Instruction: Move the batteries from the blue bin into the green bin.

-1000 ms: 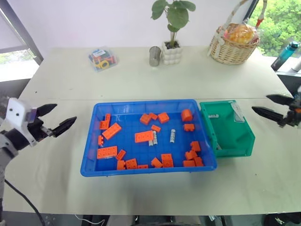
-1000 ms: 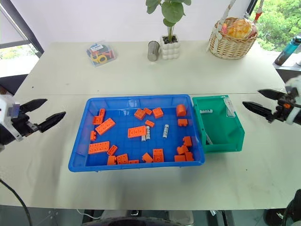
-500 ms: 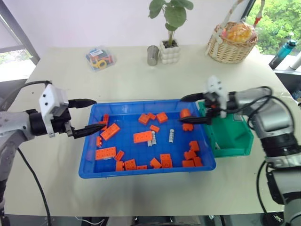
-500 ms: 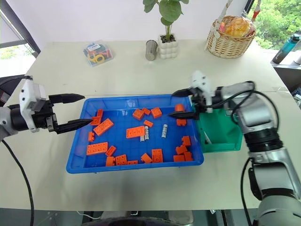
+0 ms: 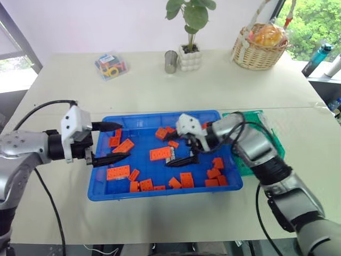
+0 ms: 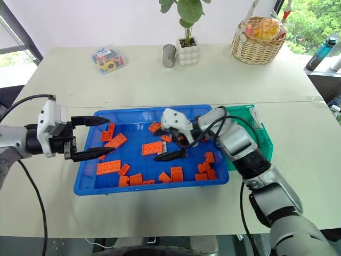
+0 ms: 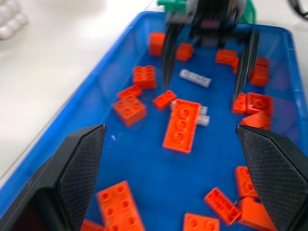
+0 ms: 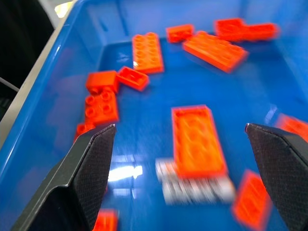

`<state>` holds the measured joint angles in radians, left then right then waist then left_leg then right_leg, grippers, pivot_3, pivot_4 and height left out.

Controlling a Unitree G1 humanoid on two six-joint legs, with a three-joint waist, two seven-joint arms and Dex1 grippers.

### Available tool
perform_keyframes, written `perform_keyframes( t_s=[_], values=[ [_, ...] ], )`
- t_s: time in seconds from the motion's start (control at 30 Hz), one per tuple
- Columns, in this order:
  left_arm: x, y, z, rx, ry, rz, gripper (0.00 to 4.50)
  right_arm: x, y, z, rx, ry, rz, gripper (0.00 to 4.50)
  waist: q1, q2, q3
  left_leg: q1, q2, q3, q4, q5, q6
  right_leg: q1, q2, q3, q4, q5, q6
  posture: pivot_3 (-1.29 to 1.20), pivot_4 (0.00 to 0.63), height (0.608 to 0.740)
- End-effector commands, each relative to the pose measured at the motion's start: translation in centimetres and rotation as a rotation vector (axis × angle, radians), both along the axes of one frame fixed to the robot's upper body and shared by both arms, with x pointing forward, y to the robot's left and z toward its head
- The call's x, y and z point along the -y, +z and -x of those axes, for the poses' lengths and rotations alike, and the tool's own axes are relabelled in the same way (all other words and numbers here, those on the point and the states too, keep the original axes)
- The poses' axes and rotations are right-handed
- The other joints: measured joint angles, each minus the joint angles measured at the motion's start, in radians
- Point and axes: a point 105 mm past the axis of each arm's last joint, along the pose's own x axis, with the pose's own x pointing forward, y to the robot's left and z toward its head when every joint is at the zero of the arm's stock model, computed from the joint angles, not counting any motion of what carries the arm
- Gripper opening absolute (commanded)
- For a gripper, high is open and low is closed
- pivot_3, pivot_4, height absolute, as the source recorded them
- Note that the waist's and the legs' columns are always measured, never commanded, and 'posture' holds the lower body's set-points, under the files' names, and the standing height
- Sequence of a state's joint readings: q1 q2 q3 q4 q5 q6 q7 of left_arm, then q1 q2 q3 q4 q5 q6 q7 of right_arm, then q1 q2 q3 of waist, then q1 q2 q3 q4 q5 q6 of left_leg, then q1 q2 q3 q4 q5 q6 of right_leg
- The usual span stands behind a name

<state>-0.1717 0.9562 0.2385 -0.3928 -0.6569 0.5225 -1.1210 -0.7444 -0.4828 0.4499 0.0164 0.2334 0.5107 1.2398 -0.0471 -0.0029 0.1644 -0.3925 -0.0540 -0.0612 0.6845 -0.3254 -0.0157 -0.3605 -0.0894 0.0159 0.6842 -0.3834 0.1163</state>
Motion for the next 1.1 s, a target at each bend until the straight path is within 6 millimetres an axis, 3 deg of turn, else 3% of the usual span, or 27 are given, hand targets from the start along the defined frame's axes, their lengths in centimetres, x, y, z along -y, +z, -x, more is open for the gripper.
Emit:
perform_keyframes(
  t_s=[0.03, 0.33, 0.43, 0.57, 0.77, 1.0, 1.1],
  values=[
    [0.6, 0.6, 0.3, 0.023, -0.032, -0.001, 4.5, -1.0, -0.2, -0.6, 0.058, 0.004, 0.01, 4.43, 0.001, 0.0, 0.0, 0.0, 0.0, 0.0, 0.0, 0.0, 0.0, 0.0, 0.0, 0.0, 0.0, 0.0, 0.0, 0.0, 0.15, 0.737],
    [0.8, 0.2, 0.6, 0.026, -0.049, -0.019, 4.5, -2.0, -1.6, -3.1, 0.09, -0.077, 0.019, 4.43, -0.012, 0.0, 0.0, 0.0, 0.0, 0.0, 0.0, 0.0, 0.0, -0.001, 0.0, -0.001, 0.0, 0.0, 0.0, 0.0, 0.15, 0.737],
    [0.8, -0.1, 0.7, 0.028, -0.048, -0.018, 4.5, -2.0, -1.6, -3.2, 0.09, -0.078, 0.014, 3.65, -0.022, 0.0, 0.0, 0.0, 0.0, 0.0, 0.0, 0.0, 0.0, 0.0, 0.0, -0.001, 0.0, 0.0, 0.0, 0.0, 0.15, 0.737],
    [0.1, -0.7, 0.2, 0.053, 0.011, 0.014, 4.5, -2.2, -1.1, -2.8, 0.077, -0.069, -0.013, 1.69, -0.025, 0.0, 0.0, 0.0, 0.0, 0.0, 0.0, 0.0, 0.0, 0.0, 0.001, -0.001, 0.0, 0.0, 0.0, 0.0, 0.15, 0.737],
    [-0.4, -2.0, 0.5, 0.097, 0.06, 0.029, 4.5, -3.1, 0.7, -2.4, 0.044, -0.074, -0.086, 1.69, -0.023, 0.0, 0.0, 0.0, 0.0, 0.0, 0.0, 0.0, 0.0, -0.001, 0.0, -0.001, 0.001, 0.0, 0.0, 0.0, 0.15, 0.737],
    [-0.4, -2.2, 0.9, 0.087, 0.068, 0.047, 4.5, -7.7, 0.8, -2.3, 0.015, -0.068, -0.148, 1.69, -0.026, 0.0, 0.0, 0.001, 0.0, 0.0, 0.0, 0.0, -0.001, -0.002, 0.001, -0.001, 0.002, 0.0, 0.0, 0.0, 0.15, 0.737],
    [-0.2, -2.0, 0.9, 0.09, 0.07, 0.056, 4.5, -8.7, 0.3, -2.7, 0.037, -0.088, -0.131, 2.74, -0.025, 0.0, 0.0, 0.001, 0.0, 0.0, 0.0, 0.0, -0.001, -0.005, 0.001, -0.001, 0.002, 0.001, -0.001, 0.0, 0.15, 0.737]
  ],
)
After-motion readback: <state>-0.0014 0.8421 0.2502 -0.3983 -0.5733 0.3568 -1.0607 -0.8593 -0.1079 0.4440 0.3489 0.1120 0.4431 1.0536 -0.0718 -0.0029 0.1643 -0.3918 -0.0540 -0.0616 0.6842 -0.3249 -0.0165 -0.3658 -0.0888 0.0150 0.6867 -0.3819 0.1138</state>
